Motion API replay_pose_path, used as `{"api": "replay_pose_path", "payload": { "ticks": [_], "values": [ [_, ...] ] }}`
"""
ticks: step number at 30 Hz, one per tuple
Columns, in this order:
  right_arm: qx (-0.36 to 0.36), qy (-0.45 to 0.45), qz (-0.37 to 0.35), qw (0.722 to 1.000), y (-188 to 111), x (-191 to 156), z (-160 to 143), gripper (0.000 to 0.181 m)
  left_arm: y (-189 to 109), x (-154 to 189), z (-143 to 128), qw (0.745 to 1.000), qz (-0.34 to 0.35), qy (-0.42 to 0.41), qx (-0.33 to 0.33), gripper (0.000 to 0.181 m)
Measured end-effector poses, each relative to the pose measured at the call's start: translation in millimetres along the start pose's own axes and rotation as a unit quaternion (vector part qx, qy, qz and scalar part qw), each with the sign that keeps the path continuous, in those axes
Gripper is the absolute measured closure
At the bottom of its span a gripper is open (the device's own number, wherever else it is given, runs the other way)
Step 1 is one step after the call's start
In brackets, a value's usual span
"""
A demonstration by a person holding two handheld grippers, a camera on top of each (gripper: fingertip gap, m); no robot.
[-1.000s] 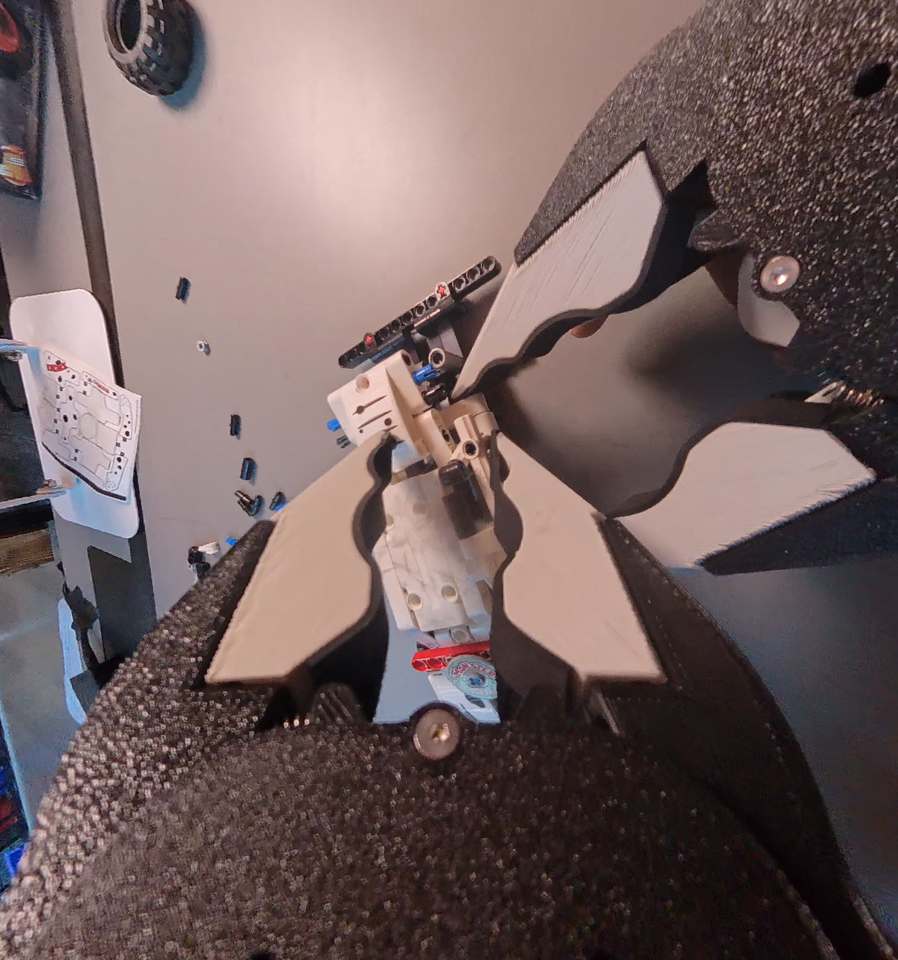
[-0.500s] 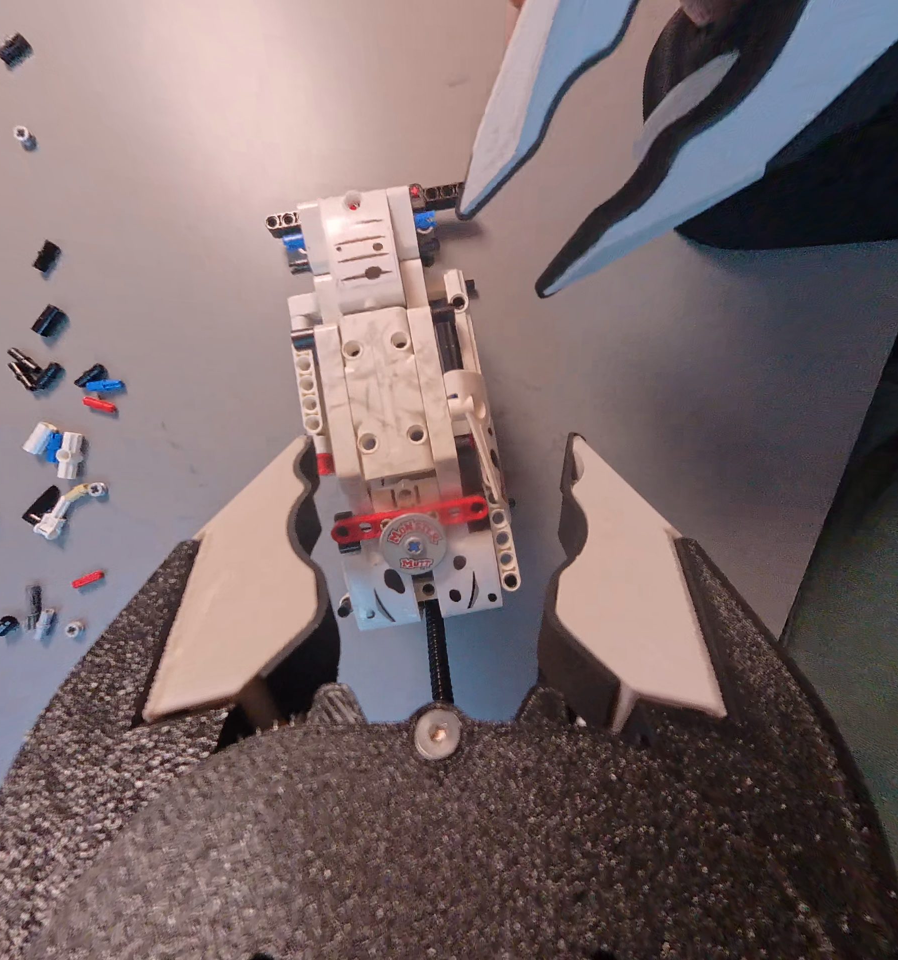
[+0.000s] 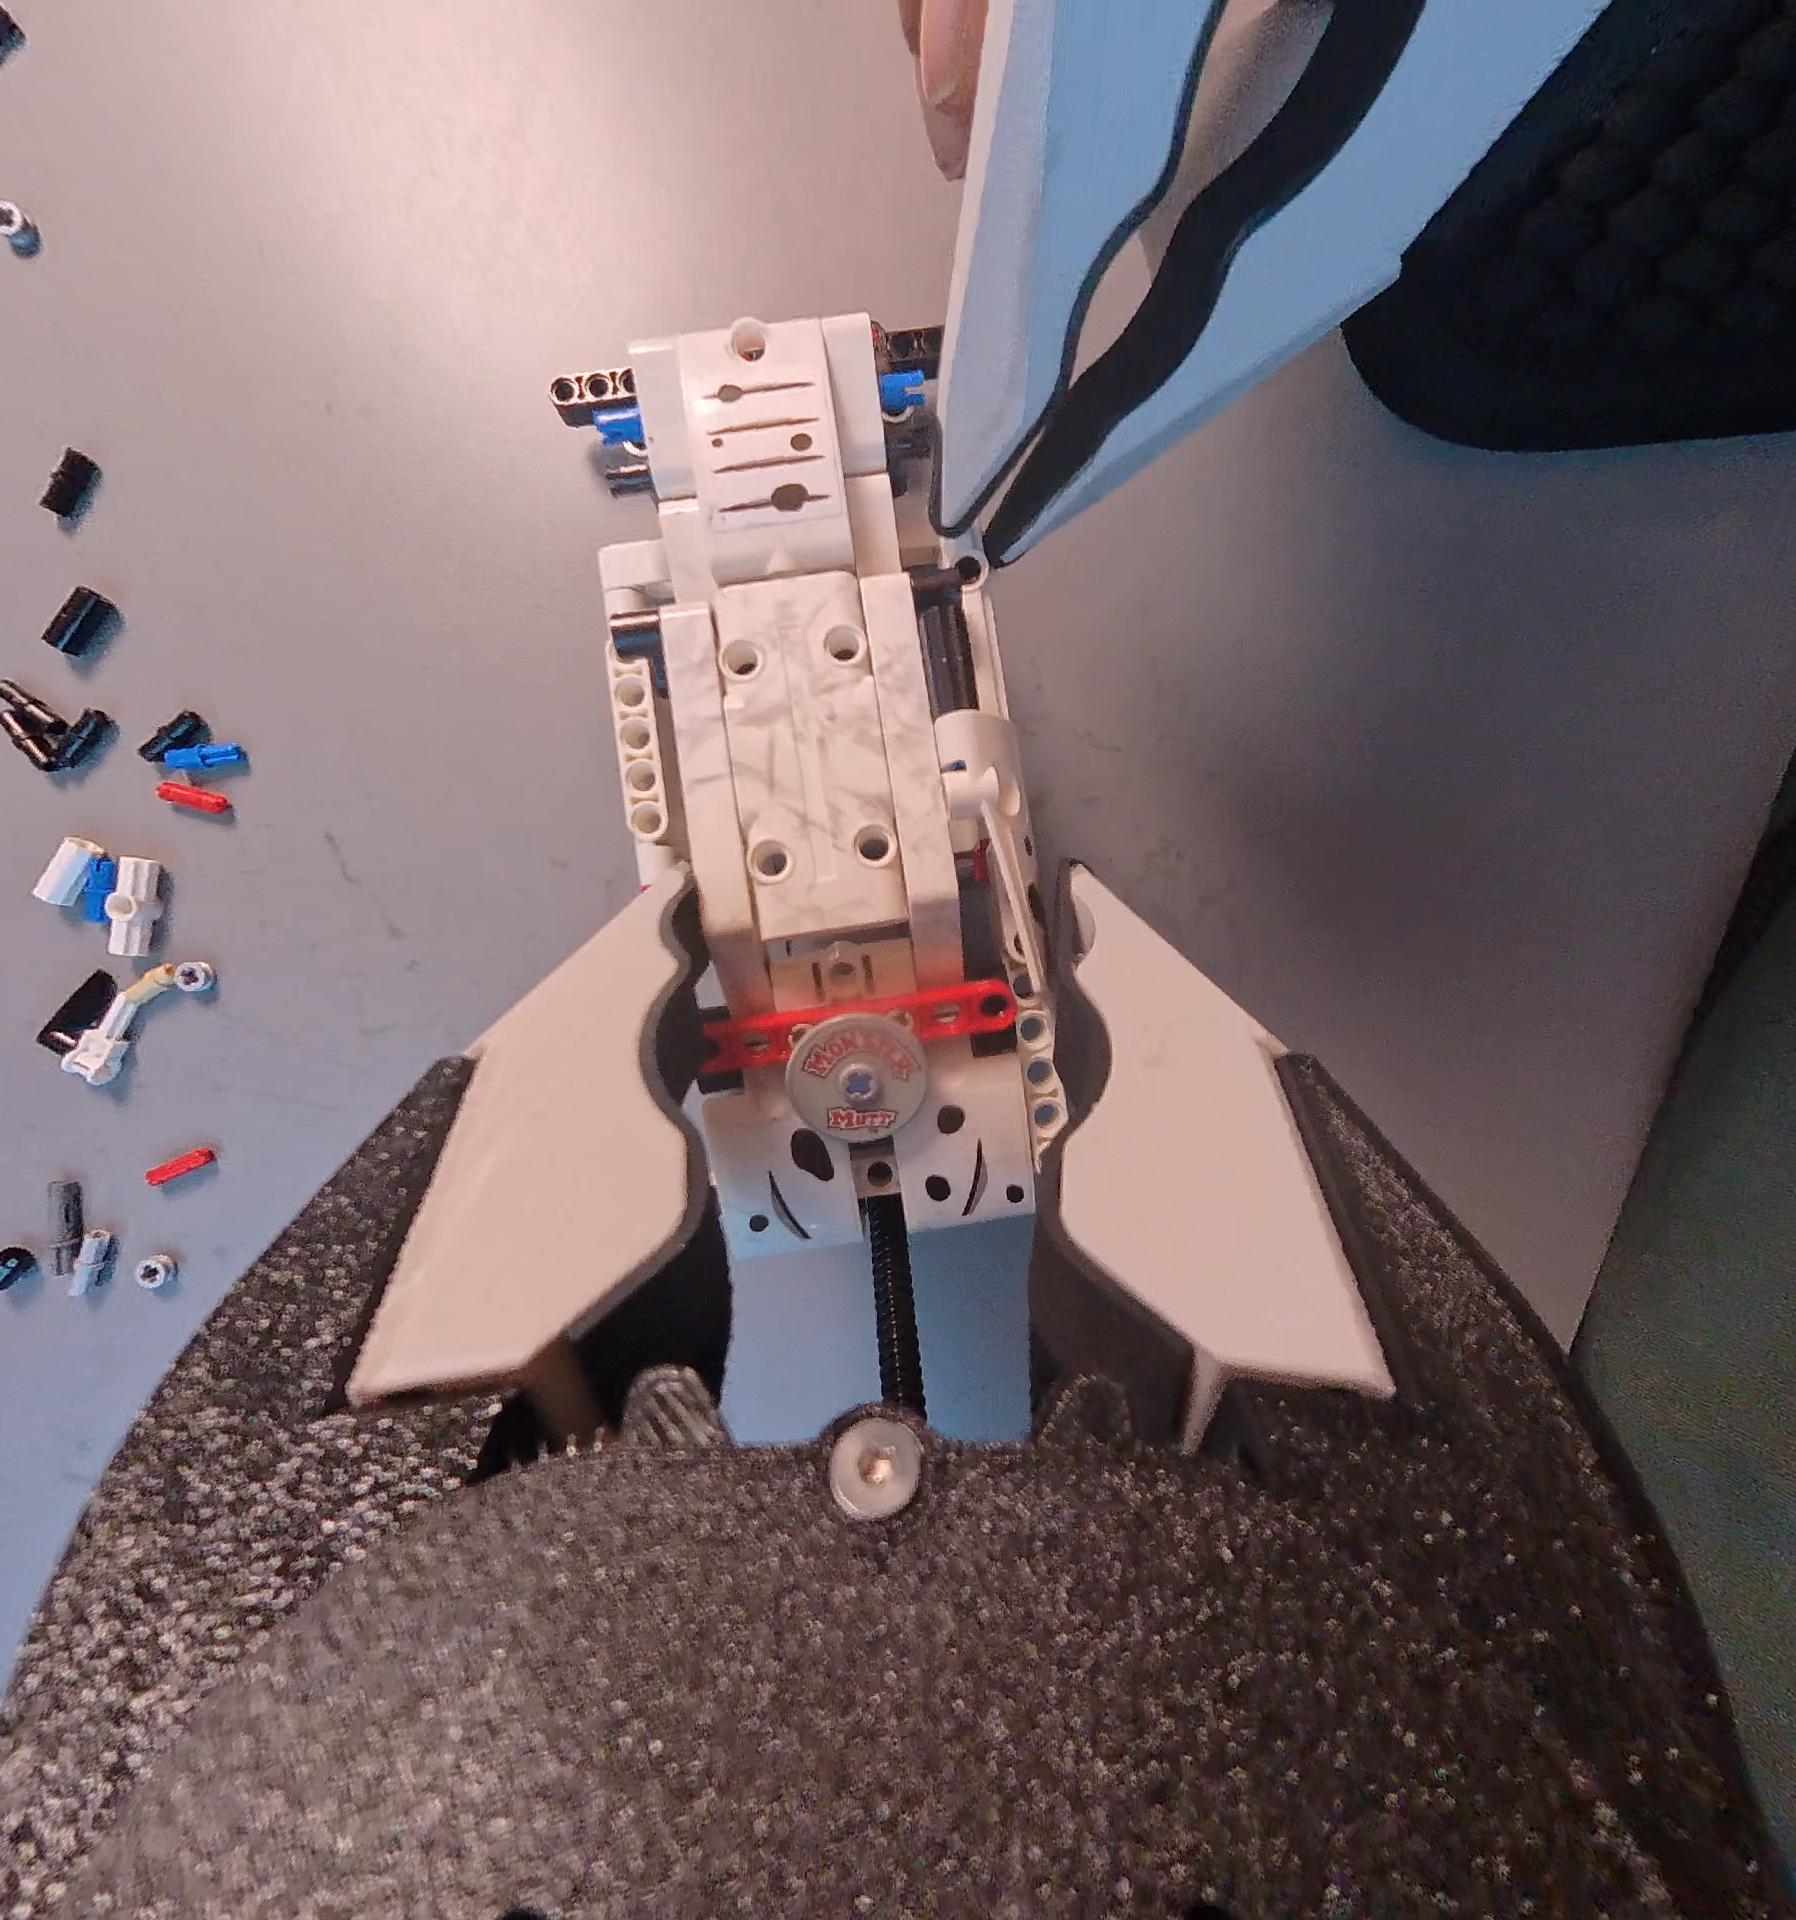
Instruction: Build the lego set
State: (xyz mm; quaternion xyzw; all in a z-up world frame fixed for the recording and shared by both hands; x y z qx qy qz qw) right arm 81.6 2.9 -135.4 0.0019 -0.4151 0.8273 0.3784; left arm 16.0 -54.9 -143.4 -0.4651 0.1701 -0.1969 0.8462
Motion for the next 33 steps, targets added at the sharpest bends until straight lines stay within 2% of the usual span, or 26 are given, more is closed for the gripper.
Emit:
{"api": "replay_pose_path", "payload": {
  "ticks": [8, 10, 12, 16, 19, 20, 23, 33],
  "values": [
    [-0.003, -0.105, -0.126, 0.986, 1.6, -8.0, 1.0, 0.18, -1.0, -1.2, -0.9, 1.0, -0.021, 0.003, -0.006, 0.116],
    [0.007, -0.1, -0.136, 0.986, 1.9, -9.7, 1.4, 0.181, -1.3, -1.3, -1.2, 1.0, -0.025, 0.004, -0.006, 0.117],
    [0.023, -0.047, -0.106, 0.993, 0.0, -8.0, 2.1, 0.181, -1.3, -1.2, -1.1, 1.0, -0.026, 0.007, -0.007, 0.116],
    [0.019, 0.06, 0.012, 0.998, 0.8, -4.2, 1.4, 0.163, -1.4, 0.2, -0.9, 0.999, -0.032, 0.02, -0.005, 0.116],
    [0.014, 0.093, 0.082, 0.992, 4.2, -5.5, 4.1, 0.167, -1.4, 0.8, -0.7, 0.999, -0.038, 0.02, 0.0, 0.117],
    [0.012, 0.101, 0.087, 0.991, 4.9, -3.3, 4.5, 0.173, -1.5, 0.8, -1.0, 0.999, -0.038, 0.02, 0.001, 0.117],
    [0.007, 0.117, 0.103, 0.988, 5.3, -2.2, 4.4, 0.173, -1.5, 0.6, -1.3, 0.999, -0.042, 0.017, 0.007, 0.117],
    [0.014, -0.035, -0.036, 0.999, 7.3, -10.1, 5.1, 0.175, -1.0, -0.7, -3.9, 0.998, -0.068, 0.013, -0.007, 0.117]
  ]
}}
Point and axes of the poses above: each gripper's, where its closed fingertips meet, y out along the fingers, z out of its top, x = y × z across the jaws, the point moved 3 cm from there along -y, back along the fingers, and after that the axes turned 9 degrees about z, right-handed, at the moved point
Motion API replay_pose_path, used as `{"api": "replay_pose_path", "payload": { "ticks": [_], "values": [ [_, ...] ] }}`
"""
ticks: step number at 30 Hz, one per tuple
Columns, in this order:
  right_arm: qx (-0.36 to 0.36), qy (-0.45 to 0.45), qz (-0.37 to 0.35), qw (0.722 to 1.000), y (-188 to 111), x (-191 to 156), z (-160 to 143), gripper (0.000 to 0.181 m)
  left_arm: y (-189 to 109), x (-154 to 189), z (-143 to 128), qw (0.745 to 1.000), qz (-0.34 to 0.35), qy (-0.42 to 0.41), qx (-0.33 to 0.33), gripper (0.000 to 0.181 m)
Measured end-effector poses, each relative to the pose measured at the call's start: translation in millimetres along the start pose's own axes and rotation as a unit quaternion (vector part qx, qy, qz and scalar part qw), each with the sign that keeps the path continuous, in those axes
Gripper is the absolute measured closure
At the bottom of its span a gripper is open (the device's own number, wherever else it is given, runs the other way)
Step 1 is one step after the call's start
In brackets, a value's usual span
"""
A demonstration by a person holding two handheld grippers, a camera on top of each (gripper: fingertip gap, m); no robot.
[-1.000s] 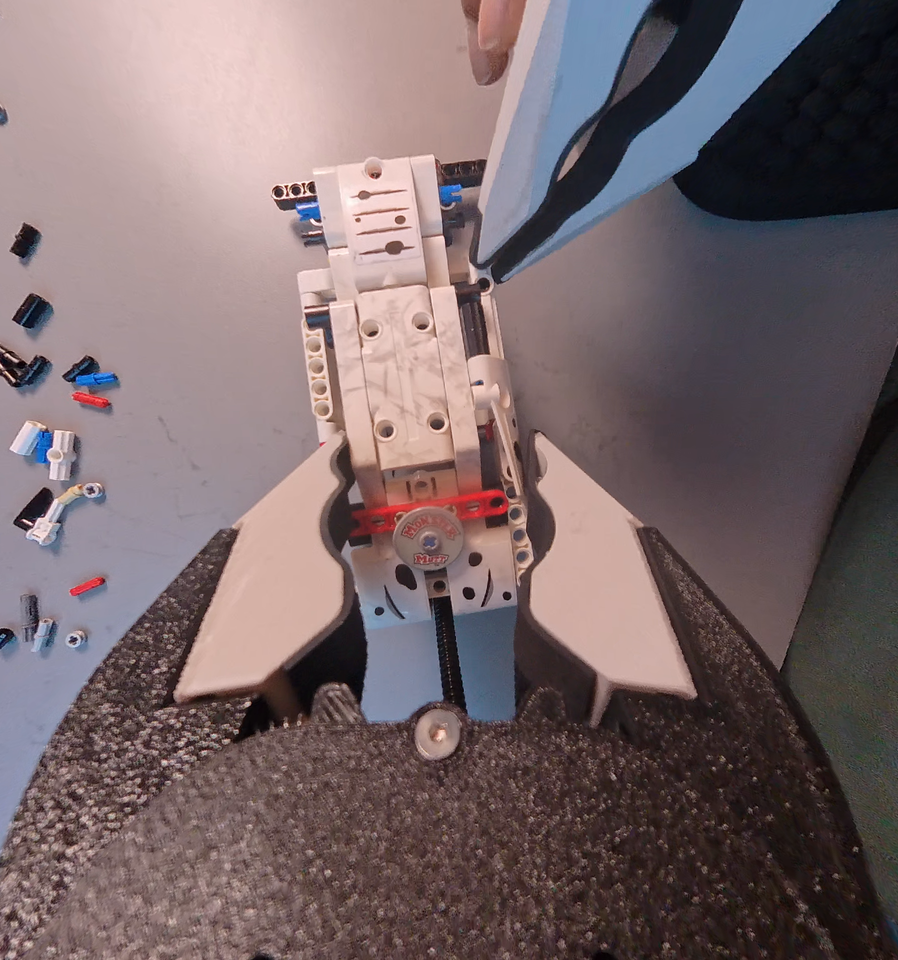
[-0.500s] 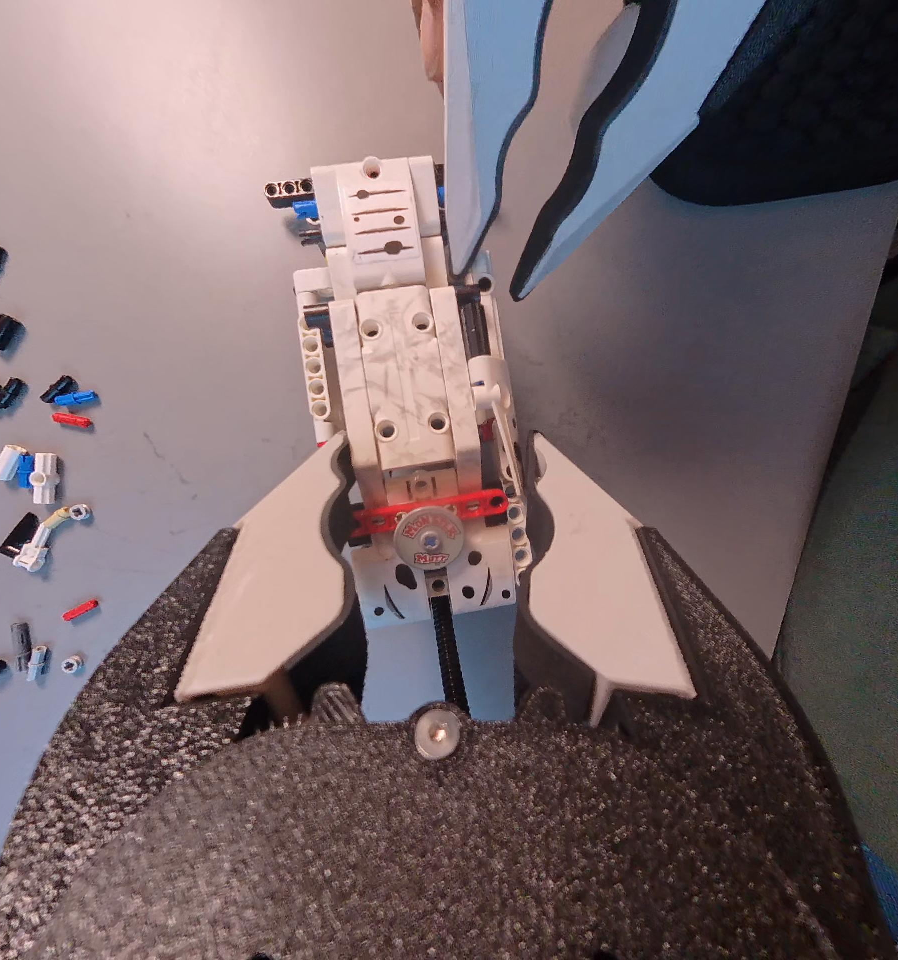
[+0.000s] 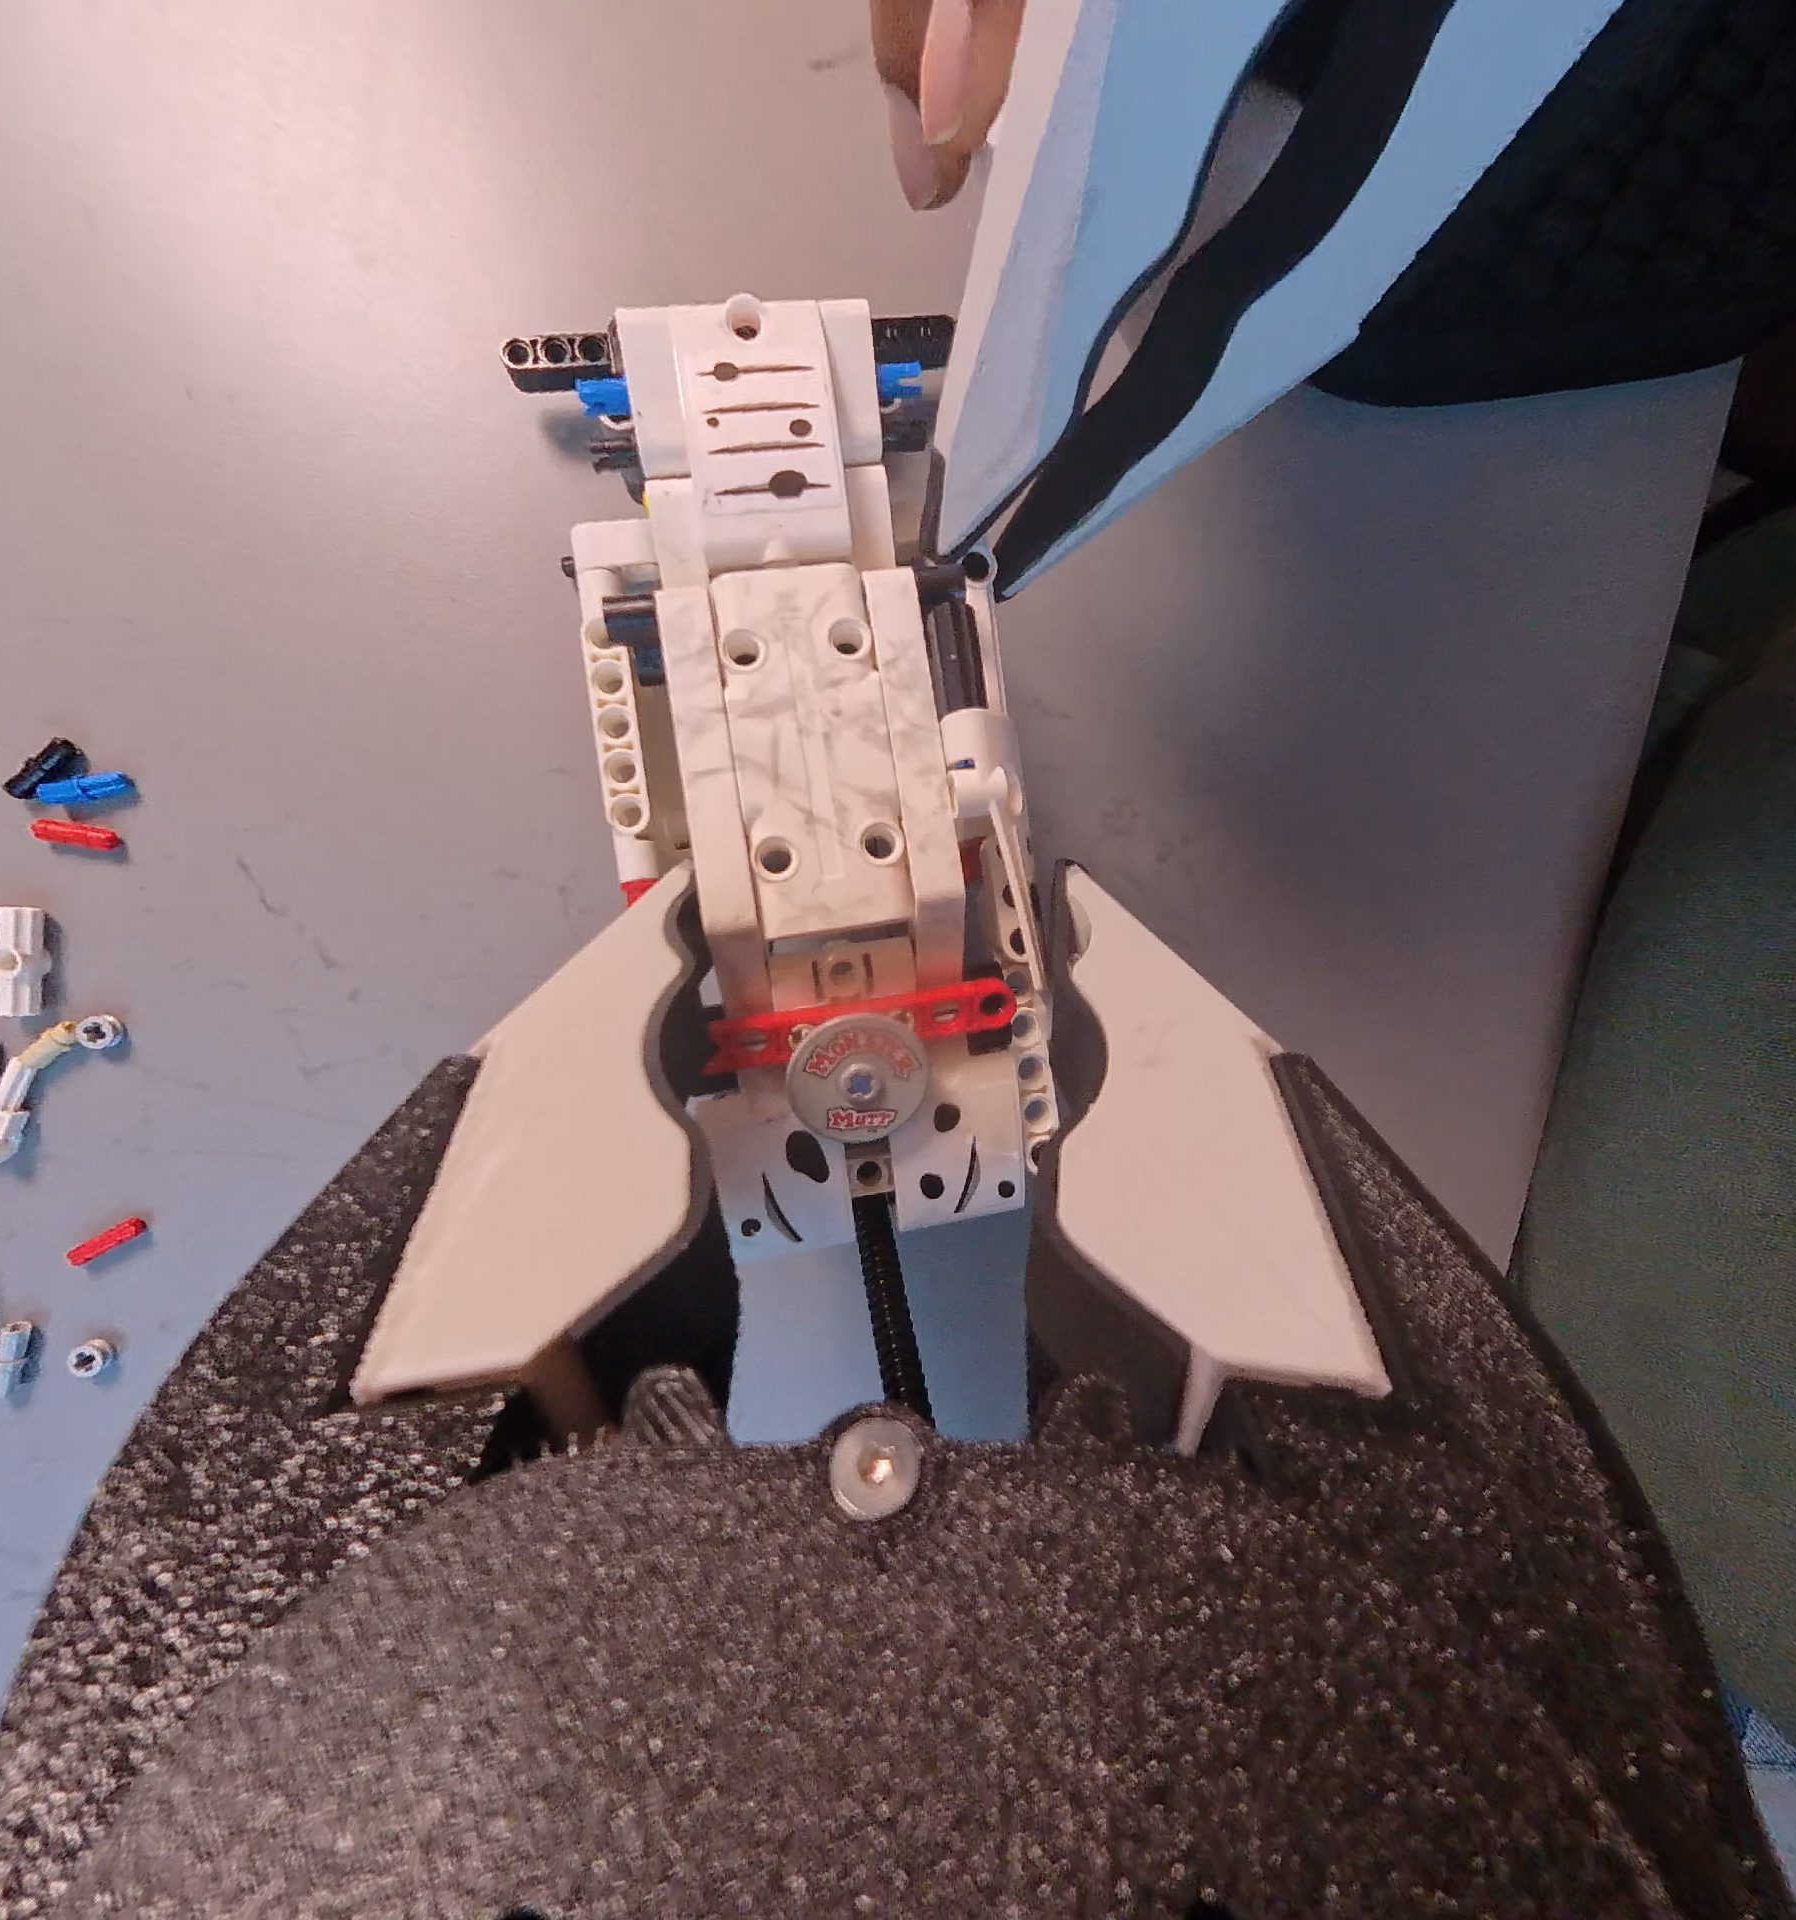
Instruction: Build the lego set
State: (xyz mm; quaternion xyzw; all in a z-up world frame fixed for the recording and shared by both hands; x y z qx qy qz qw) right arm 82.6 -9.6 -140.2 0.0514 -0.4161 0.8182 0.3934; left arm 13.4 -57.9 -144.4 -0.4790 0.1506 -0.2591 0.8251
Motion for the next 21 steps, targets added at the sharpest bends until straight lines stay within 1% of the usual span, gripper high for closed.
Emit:
{"api": "replay_pose_path", "payload": {
  "ticks": [3, 7, 11, 12, 14, 18, 21],
  "values": [
    [0.012, -0.007, -0.013, 1.0, 0.0, -1.3, -0.8, 0.175, 0.2, 0.1, -0.1, 1.0, -0.003, 0.001, -0.003, 0.117],
    [0.014, -0.008, -0.007, 1.0, 0.4, -0.8, -0.9, 0.175, 0.1, -0.2, -0.4, 1.0, -0.007, 0.0, -0.004, 0.117],
    [0.015, 0.01, 0.001, 1.0, 0.6, -0.6, -1.0, 0.174, 0.4, -0.3, -0.6, 1.0, -0.012, -0.002, -0.005, 0.117],
    [0.014, 0.012, -0.002, 1.0, 0.3, 0.0, -1.0, 0.172, 0.5, -0.3, -0.7, 1.0, -0.014, -0.003, -0.005, 0.117],
    [0.006, 0.006, -0.01, 1.0, -2.0, 1.3, -2.5, 0.162, 0.6, -0.4, -0.8, 1.0, -0.018, -0.005, -0.006, 0.117],
    [0.012, -0.013, -0.038, 0.999, -8.1, -1.5, 1.3, 0.162, 0.8, -1.3, -1.3, 0.999, -0.034, -0.011, -0.008, 0.117],
    [-0.017, -0.071, -0.091, 0.993, -4.9, -5.7, -1.3, 0.152, 0.9, -2.3, -1.9, 0.998, -0.063, -0.024, -0.013, 0.118]
  ]
}}
Point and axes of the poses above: each gripper's, where its closed fingertips meet, y out along the fingers, z out of its top, x = y × z across the jaws, the point moved 3 cm from there along -y, back along the fingers, and after that the axes turned 9 degrees about z, right-handed, at the moved point
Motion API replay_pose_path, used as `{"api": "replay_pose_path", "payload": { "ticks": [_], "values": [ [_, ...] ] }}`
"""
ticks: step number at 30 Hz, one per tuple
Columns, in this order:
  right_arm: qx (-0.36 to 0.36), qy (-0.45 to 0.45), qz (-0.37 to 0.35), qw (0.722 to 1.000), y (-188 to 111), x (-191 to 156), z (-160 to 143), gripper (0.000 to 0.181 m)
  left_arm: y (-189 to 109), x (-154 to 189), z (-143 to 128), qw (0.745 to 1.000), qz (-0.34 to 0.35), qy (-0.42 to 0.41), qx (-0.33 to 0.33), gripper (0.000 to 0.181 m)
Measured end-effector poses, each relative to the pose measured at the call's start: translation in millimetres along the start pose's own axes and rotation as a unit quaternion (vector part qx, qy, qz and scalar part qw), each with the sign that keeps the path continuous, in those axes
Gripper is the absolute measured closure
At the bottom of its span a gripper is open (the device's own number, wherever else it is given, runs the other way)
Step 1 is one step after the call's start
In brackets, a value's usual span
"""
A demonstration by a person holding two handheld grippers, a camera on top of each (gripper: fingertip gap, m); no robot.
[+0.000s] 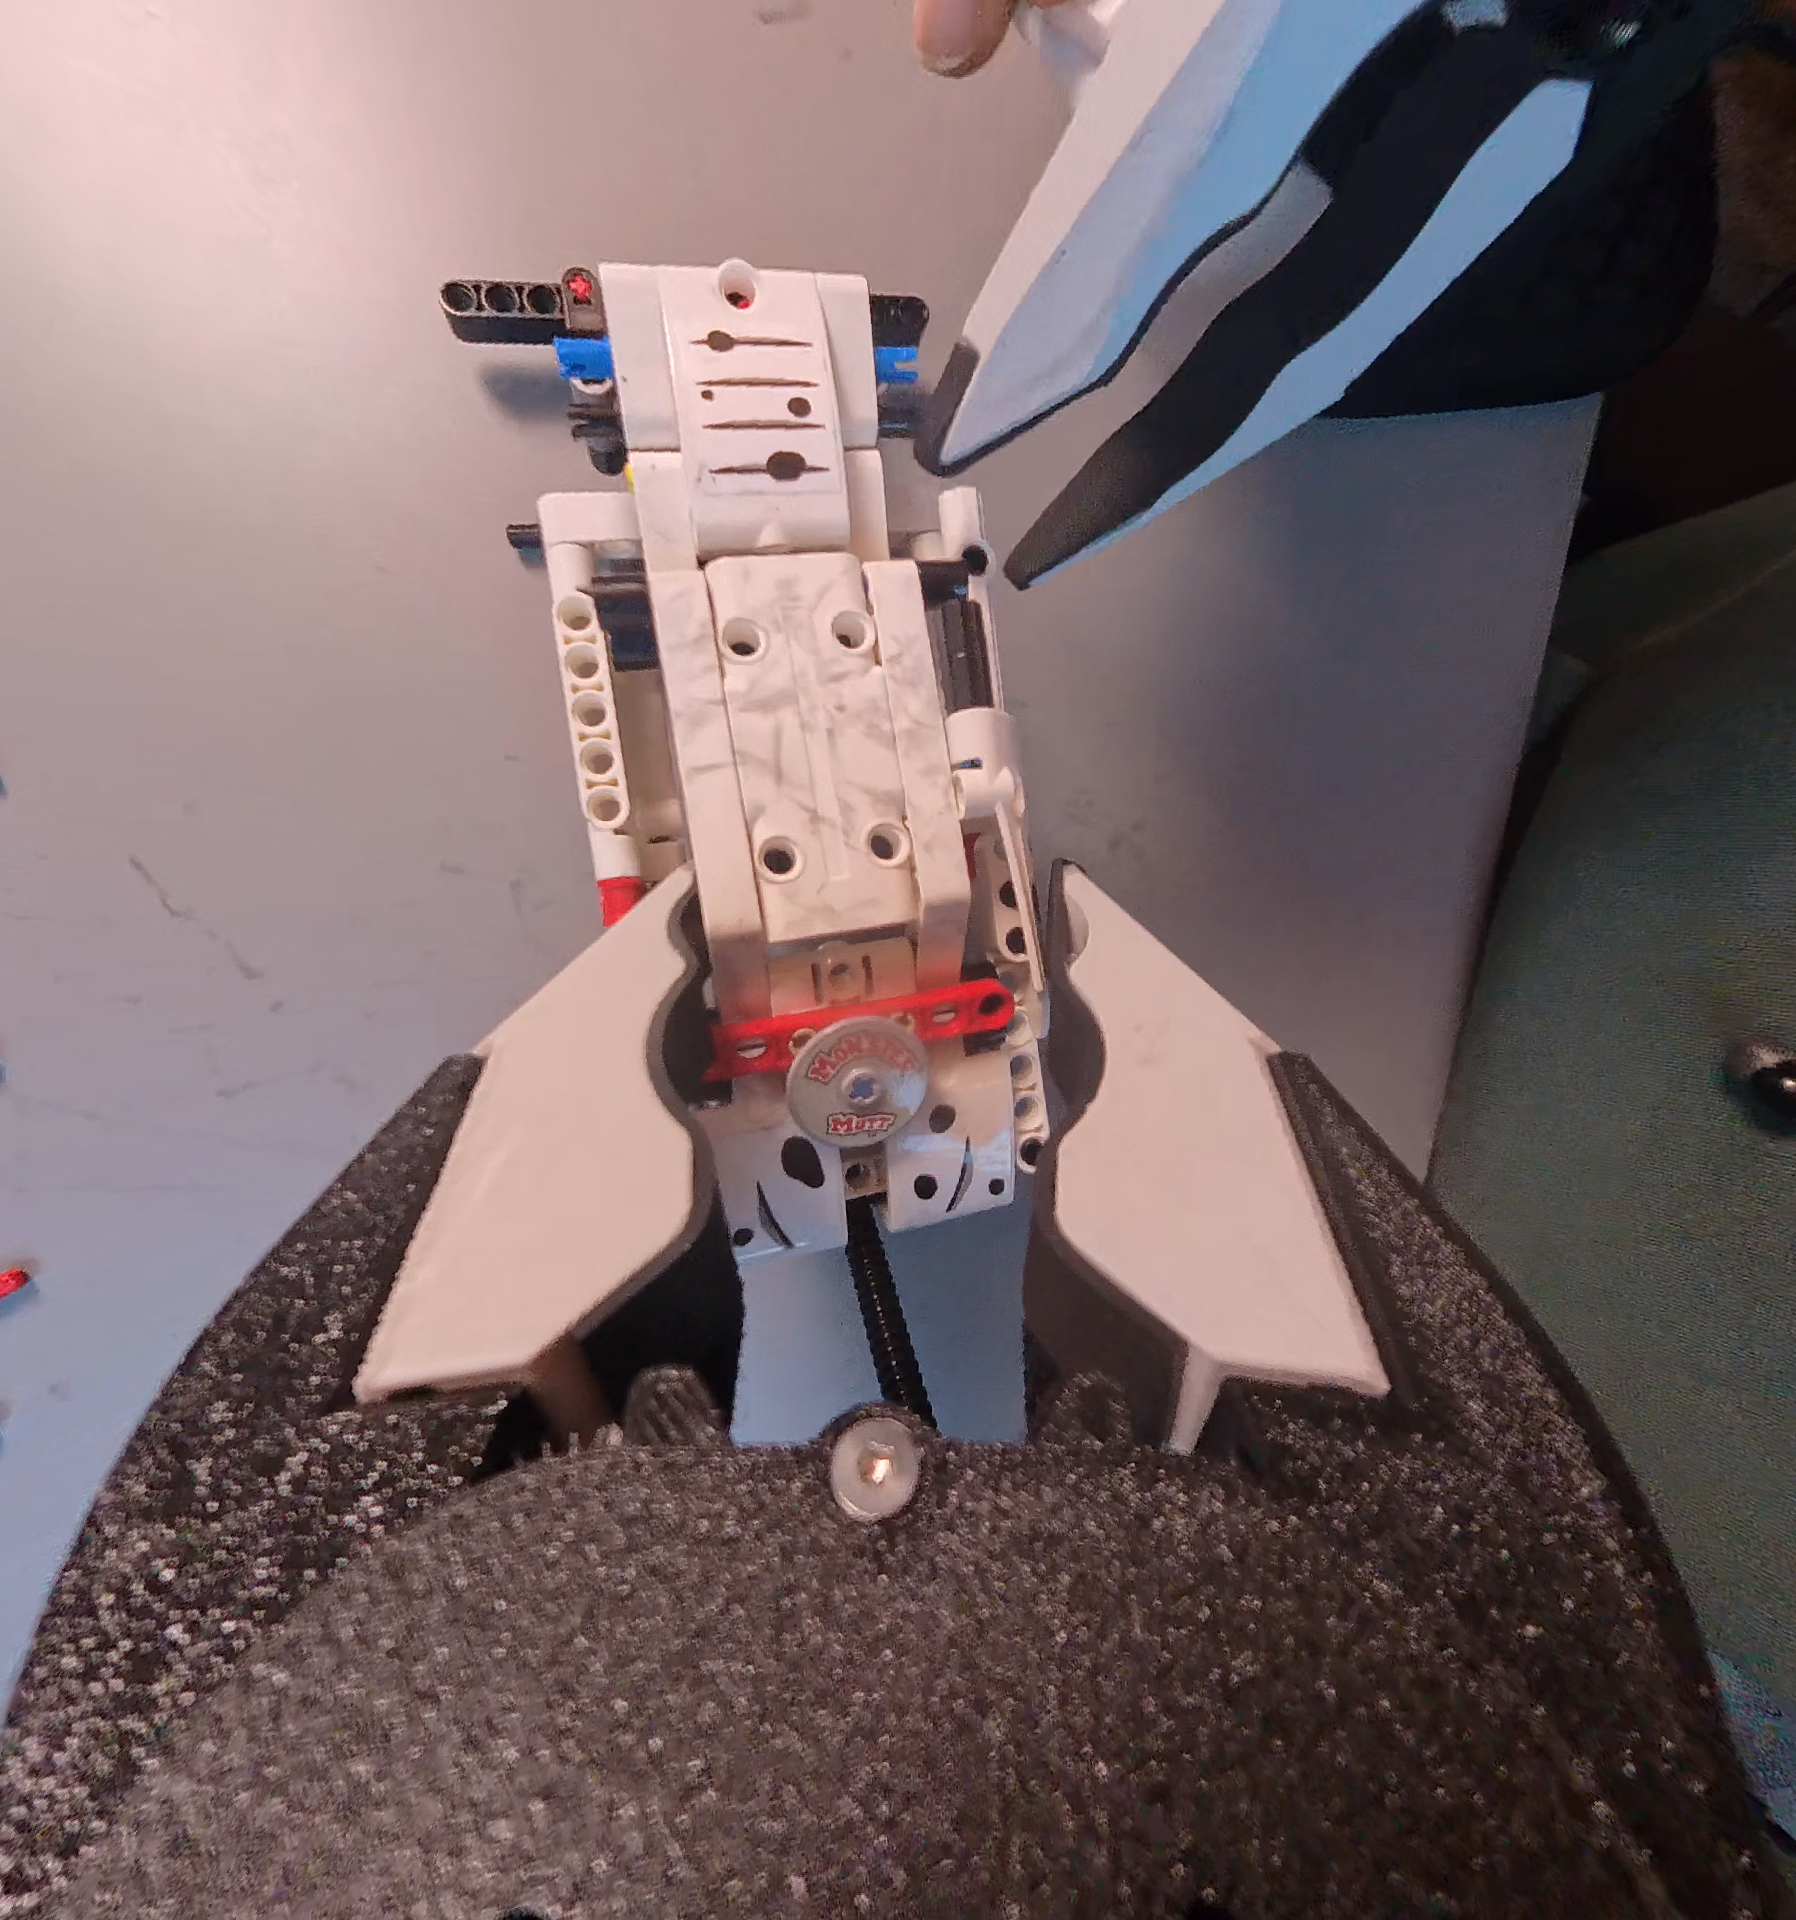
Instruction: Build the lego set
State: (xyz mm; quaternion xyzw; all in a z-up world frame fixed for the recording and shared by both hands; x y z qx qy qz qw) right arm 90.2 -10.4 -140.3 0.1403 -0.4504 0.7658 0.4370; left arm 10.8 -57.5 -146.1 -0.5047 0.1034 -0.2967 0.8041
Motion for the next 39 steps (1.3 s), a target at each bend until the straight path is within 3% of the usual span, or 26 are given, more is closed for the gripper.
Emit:
{"api": "replay_pose_path", "payload": {
  "ticks": [6, 12, 17, 23, 29, 39],
  "values": [
    [-0.042, -0.094, -0.126, 0.987, 15, -2, -3, 0.134, -4, -9, 2, 0.998, -0.053, -0.03, -0.008, 0.118],
    [-0.065, -0.144, -0.177, 0.971, 29, 7, -9, 0.136, -7, -12, 4, 0.994, -0.094, -0.048, -0.017, 0.12],
    [-0.05, -0.158, -0.157, 0.974, 29, 7, -2, 0.14, -14, -12, 2, 0.978, -0.191, -0.082, -0.017, 0.124],
    [-0.056, -0.15, -0.113, 0.981, 26, 12, -2, 0.141, -15, -12, 5, 0.963, -0.255, -0.091, -0.006, 0.121],
    [-0.062, -0.155, -0.089, 0.982, 27, 18, -5, 0.145, -16, -12, 7, 0.964, -0.247, -0.1, 0.019, 0.116],
    [-0.058, -0.154, -0.075, 0.983, 33, 21, -5, 0.146, -16, -19, 2, 0.962, -0.245, -0.119, 0.037, 0.126]
  ]
}}
Point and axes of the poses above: each gripper's, where its closed fingertips meet, y out along the fingers, z out of its top, x = y × z across the jaws, the point moved 3 cm from there along -y, back along the fingers, and after that the axes turned 9 degrees about z, right-handed, at the moved point
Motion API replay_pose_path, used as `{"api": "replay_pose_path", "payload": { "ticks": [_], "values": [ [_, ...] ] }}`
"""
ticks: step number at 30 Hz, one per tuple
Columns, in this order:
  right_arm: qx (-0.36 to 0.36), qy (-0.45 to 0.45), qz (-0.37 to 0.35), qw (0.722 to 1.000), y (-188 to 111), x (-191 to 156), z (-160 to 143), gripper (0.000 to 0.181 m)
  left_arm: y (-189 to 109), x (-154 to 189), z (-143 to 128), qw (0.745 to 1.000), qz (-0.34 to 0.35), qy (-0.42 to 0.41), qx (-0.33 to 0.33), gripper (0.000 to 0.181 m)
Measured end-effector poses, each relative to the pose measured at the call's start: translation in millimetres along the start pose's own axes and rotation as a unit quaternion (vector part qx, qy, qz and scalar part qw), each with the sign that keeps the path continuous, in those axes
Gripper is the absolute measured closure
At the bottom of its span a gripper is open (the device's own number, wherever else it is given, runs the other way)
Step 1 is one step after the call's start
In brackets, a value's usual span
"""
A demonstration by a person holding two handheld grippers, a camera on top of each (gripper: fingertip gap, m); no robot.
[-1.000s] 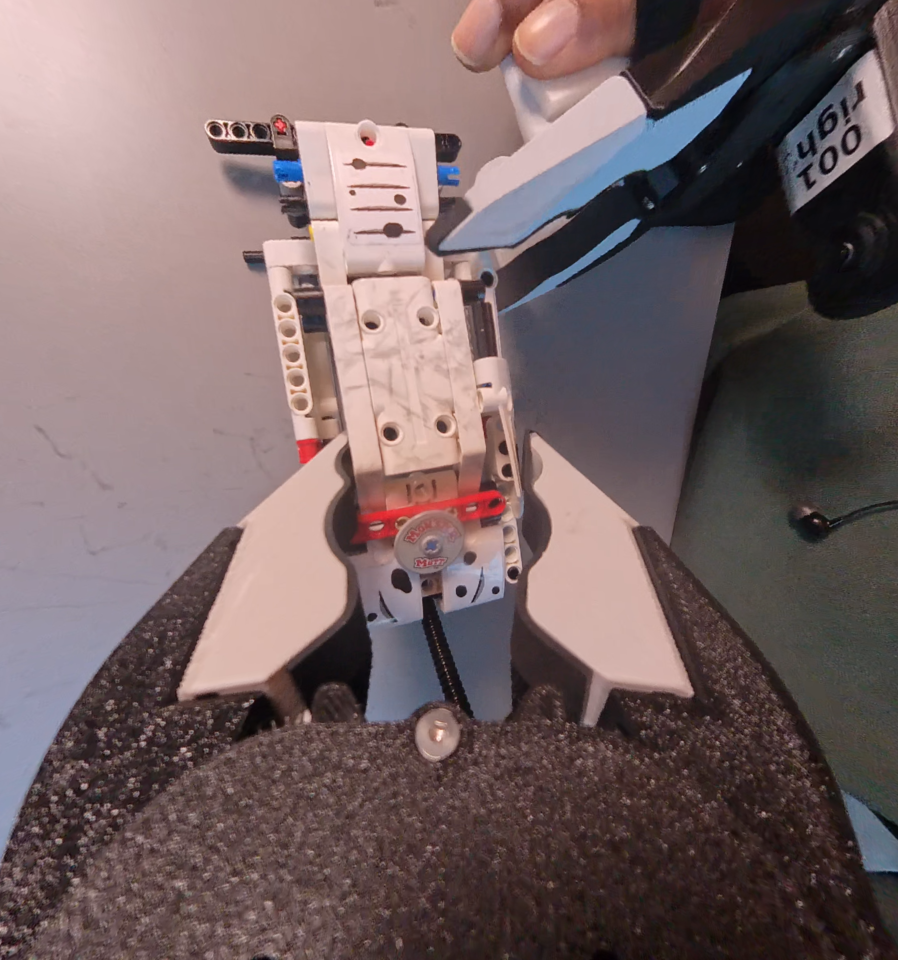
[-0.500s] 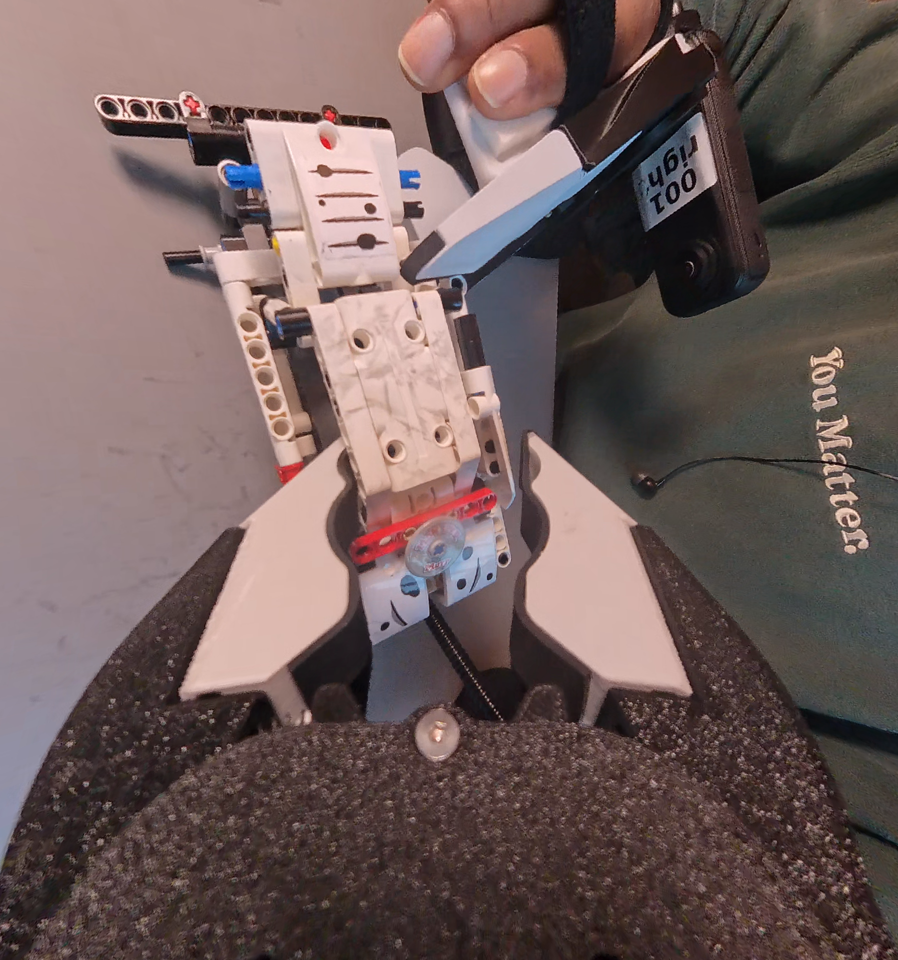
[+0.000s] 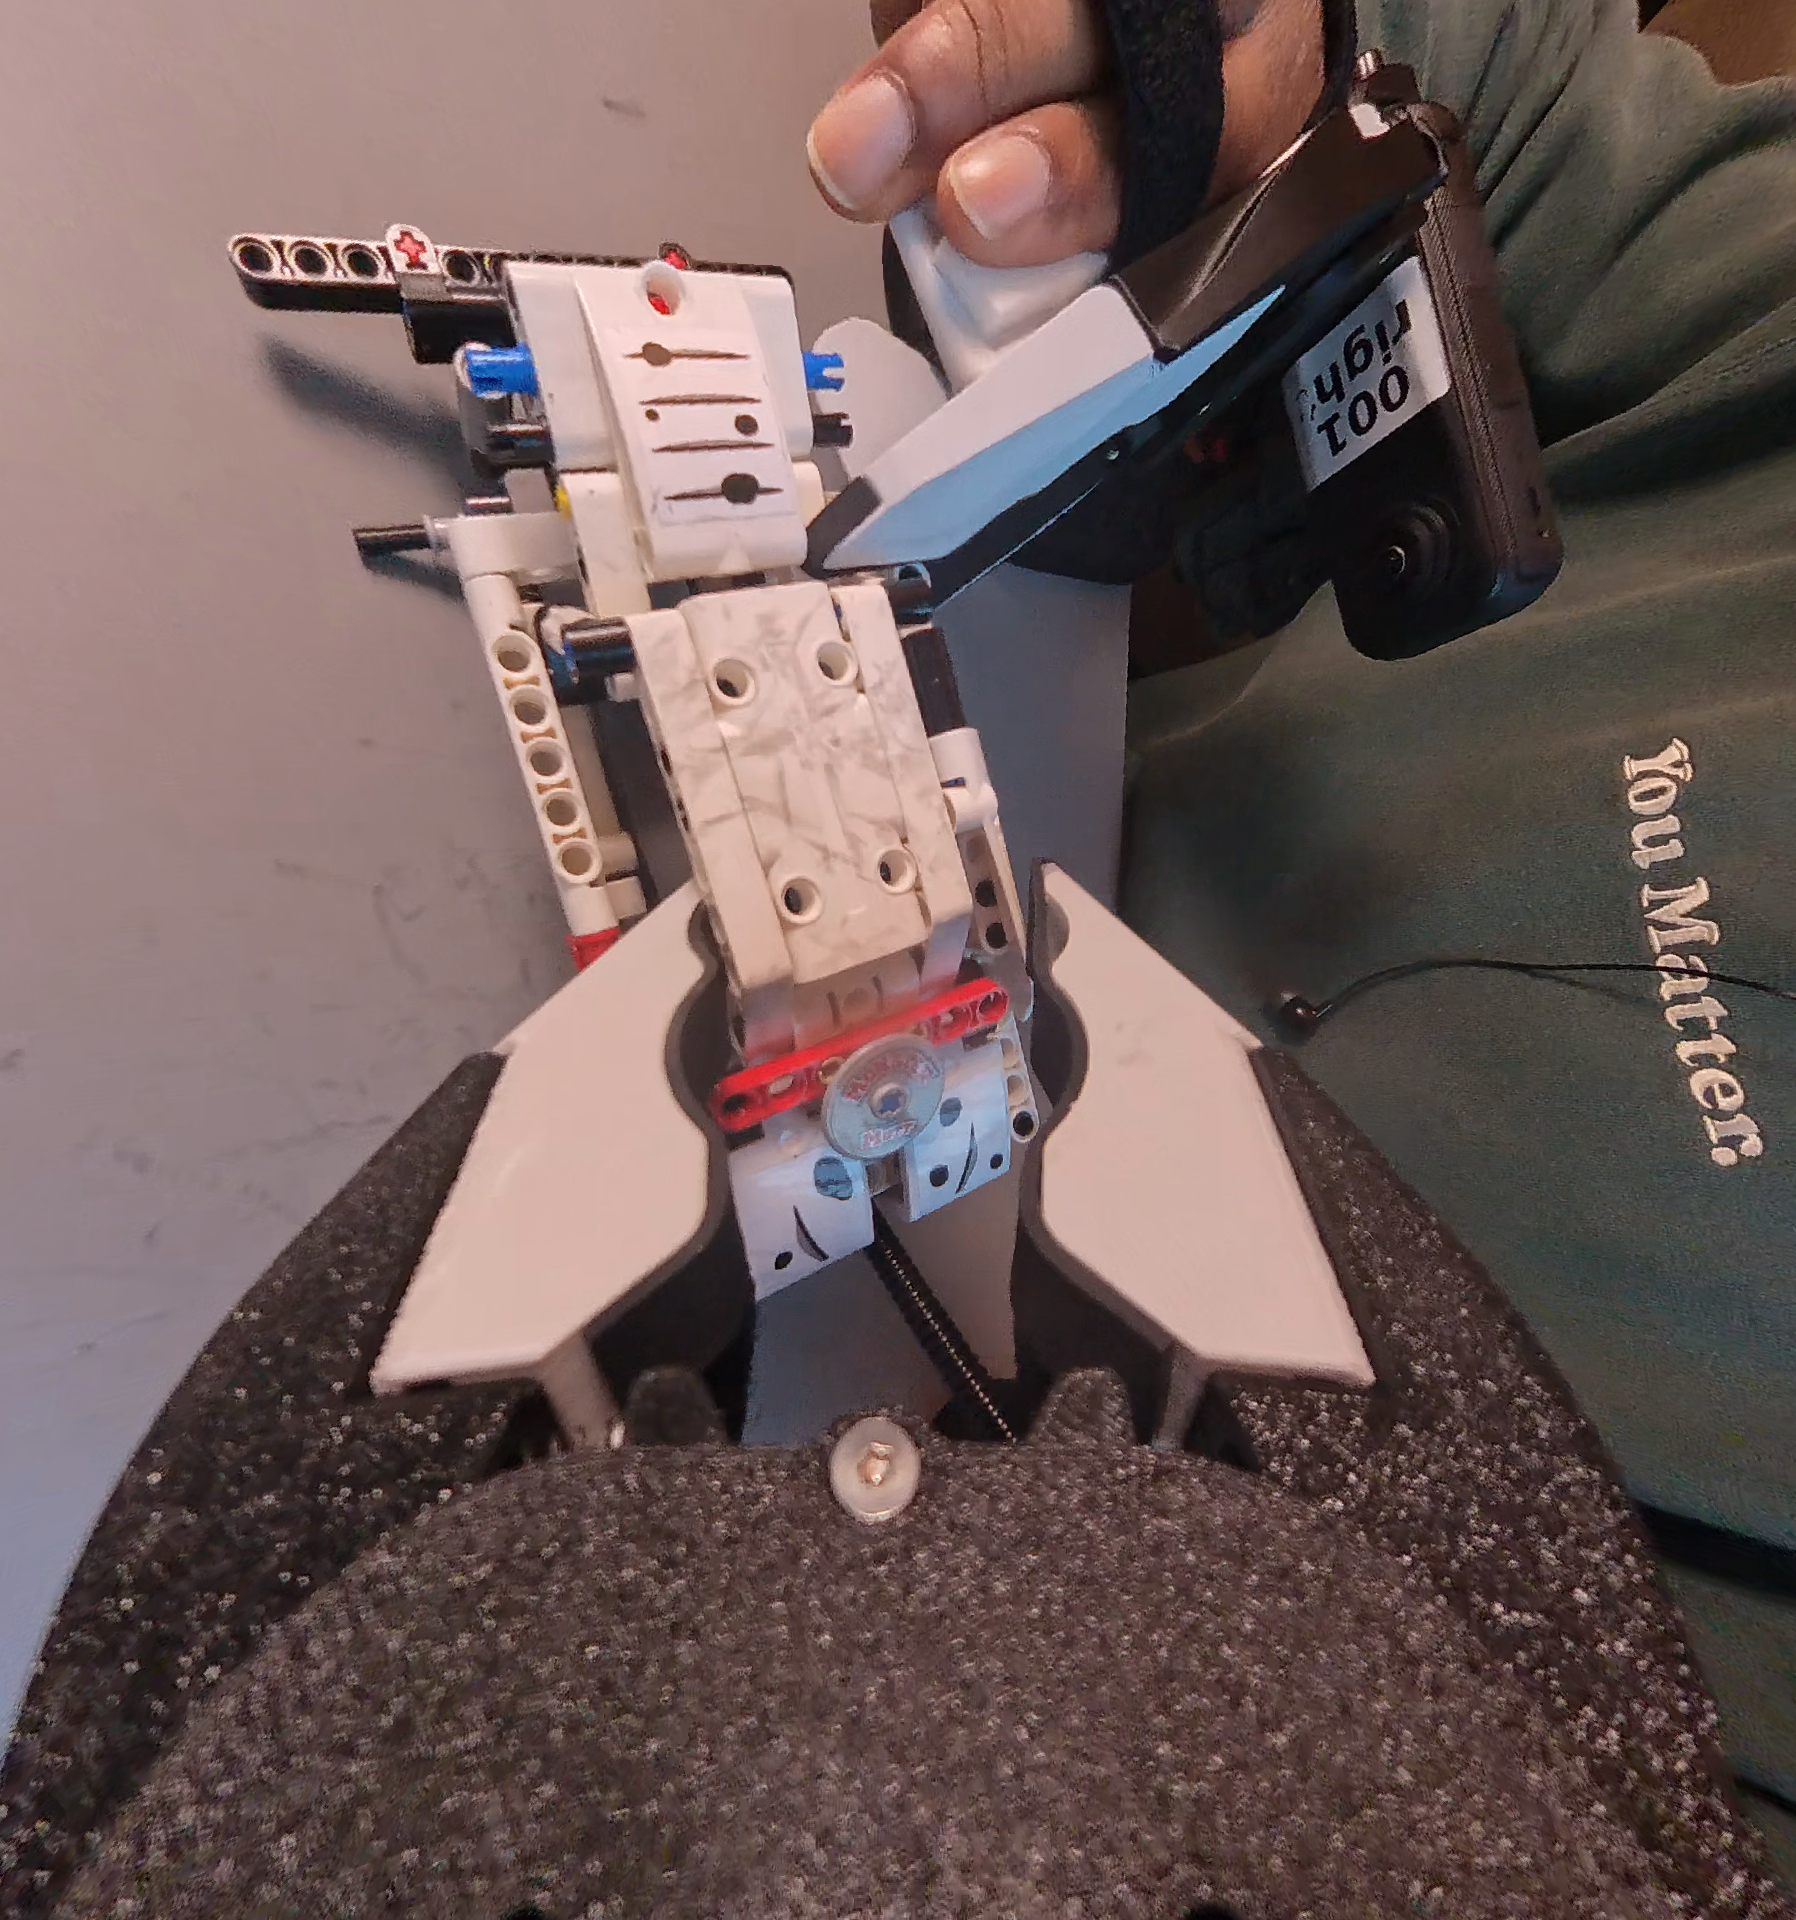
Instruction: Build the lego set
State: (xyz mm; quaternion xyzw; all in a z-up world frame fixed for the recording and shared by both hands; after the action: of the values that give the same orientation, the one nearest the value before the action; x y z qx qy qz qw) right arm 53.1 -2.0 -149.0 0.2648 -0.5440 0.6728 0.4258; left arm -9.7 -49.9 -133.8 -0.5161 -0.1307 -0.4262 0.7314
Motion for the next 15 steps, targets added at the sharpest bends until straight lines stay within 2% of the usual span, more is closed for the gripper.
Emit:
{"api": "replay_pose_path", "payload": {
  "ticks": [3, 9, 13, 15],
  "values": [
    [-0.005, 0.031, -0.017, 0.999, 3.6, 2.4, -2.8, 0.145, -3.4, -5.0, 3.0, 1.0, -0.005, -0.011, 0.01, 0.128],
    [-0.012, -0.001, -0.08, 0.997, -2.6, 4.5, -2.7, 0.137, -5.8, -6.0, 4.4, 0.996, -0.078, -0.041, 0.011, 0.131],
    [-0.013, -0.034, -0.098, 0.995, -2.6, -0.2, -2.0, 0.145, -4.1, -5.7, 5.8, 0.993, -0.104, -0.046, 0.011, 0.132],
    [-0.02, -0.027, -0.094, 0.995, -1.2, 0.2, -3.8, 0.149, -2.5, -0.9, 6.5, 0.991, -0.125, -0.044, 0.014, 0.124]
  ]
}}
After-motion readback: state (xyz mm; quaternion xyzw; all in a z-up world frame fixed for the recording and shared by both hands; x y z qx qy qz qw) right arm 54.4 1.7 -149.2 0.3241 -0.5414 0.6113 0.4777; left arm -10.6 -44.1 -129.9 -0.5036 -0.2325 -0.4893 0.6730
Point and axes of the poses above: each gripper's, where its closed fingertips meet, y out along the fingers, z out of its top, x = y × z across the jaws, the point moved 3 cm from there along -y, back along the fingers, and after that the axes turned 9 degrees about z, right-handed, at the moved point
